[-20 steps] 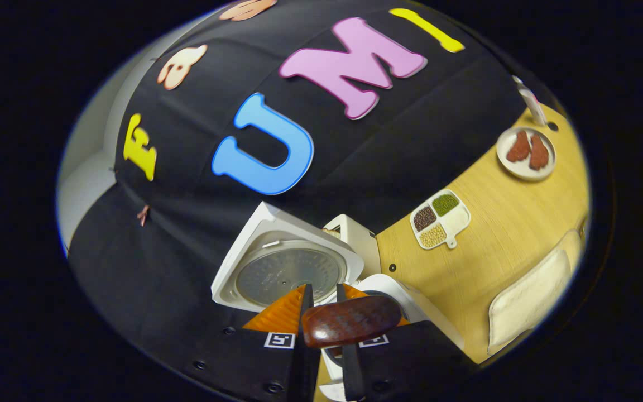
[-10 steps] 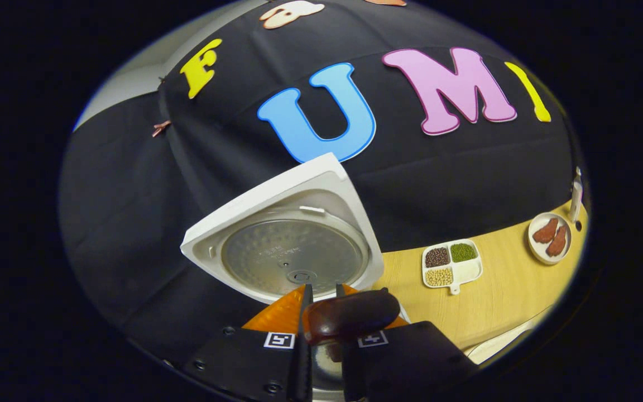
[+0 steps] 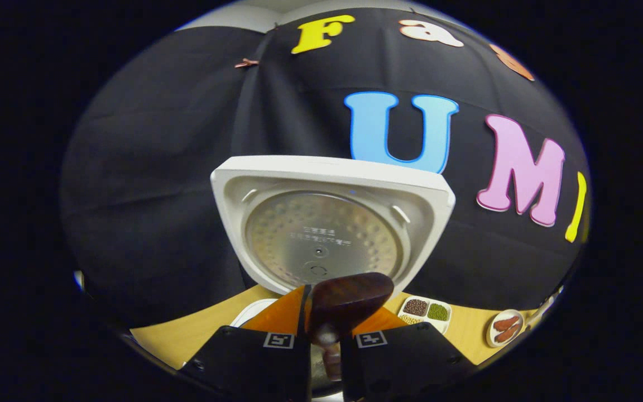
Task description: Close the left gripper, press the button to open the rice cooker; take a wooden spoon from the chopstick holder with the right hand, scoop a spoonful of rice and pour it into the rice cooker, then put the wooden spoon back into the chopstick holder.
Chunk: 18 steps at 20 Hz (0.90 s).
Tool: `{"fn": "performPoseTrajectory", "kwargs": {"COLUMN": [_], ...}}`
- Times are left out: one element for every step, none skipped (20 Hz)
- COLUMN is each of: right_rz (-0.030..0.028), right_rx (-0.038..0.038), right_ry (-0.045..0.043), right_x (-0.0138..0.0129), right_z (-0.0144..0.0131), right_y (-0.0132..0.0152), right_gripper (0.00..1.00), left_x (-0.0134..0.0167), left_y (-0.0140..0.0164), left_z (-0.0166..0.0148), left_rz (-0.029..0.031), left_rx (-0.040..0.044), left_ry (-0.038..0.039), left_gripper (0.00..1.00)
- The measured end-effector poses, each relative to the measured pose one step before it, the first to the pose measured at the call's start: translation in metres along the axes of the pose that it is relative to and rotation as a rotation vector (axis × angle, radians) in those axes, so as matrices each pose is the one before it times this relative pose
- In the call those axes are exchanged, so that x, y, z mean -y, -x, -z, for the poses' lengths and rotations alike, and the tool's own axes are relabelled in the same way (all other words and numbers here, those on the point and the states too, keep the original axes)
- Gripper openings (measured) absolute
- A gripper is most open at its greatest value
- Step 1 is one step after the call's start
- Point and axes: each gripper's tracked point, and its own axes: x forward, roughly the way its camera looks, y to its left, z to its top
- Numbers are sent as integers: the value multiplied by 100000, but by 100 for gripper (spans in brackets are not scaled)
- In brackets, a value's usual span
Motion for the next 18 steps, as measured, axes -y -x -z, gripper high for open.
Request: {"fn": "performPoseTrajectory", "kwargs": {"right_rz": [-1300,-617,-474,-136,-210,-21,57,-609,-869,-1040,-806,-810,-768,-799,-759,-1419,-1232,-653], "right_rx": [-917,-711,-638,151,726,850,739,256,-661,-770,-463,-348,-64,-184,433,1706,1690,1972], "right_ry": [2446,1644,2006,2778,4465,5392,4042,3156,2247,1705,1406,345,-1080,-2938,-4757,-5358,-4968,-4747], "right_x": [-571,-419,-194,-163,-137,-162,-173,-444,-589,-546,-459,-349,-222,-56,75,107,185,486], "right_z": [460,325,296,60,-83,1,-127,35,361,188,99,53,-158,-162,-399,-714,-980,-885], "right_y": [-200,-285,-74,-96,-177,-93,145,77,-142,9,-34,88,158,293,370,608,837,1156], "right_gripper": [25,25,25,25,25,25,25,25,25,25,25,25,25,25,25,25,25,25], "left_x": [-71,-13,-56,0,127,20,-56,121,28,20,-54,-127,-151,78,195,132,205,46], "left_y": [-13,1,-9,89,66,77,-39,2,12,-114,-235,-227,-36,117,-49,81,-53,-4], "left_z": [211,203,237,139,72,52,161,123,148,-74,-56,-136,-138,-224,-56,-75,78,30], "left_rz": [-159,-267,45,5,-11,-197,-81,146,0,-371,-725,-1017,-853,-645,-437,-176,-179,-519], "left_rx": [-422,-439,-363,-61,25,34,-141,-202,-104,89,-25,241,823,741,525,263,89,-133], "left_ry": [420,252,138,-29,-235,-325,-141,-51,-215,-160,174,796,682,569,378,230,408,579], "left_gripper": [96,96,96,96,96,96,96,96,96,96,98,96,96,96,96,96,97,96]}}
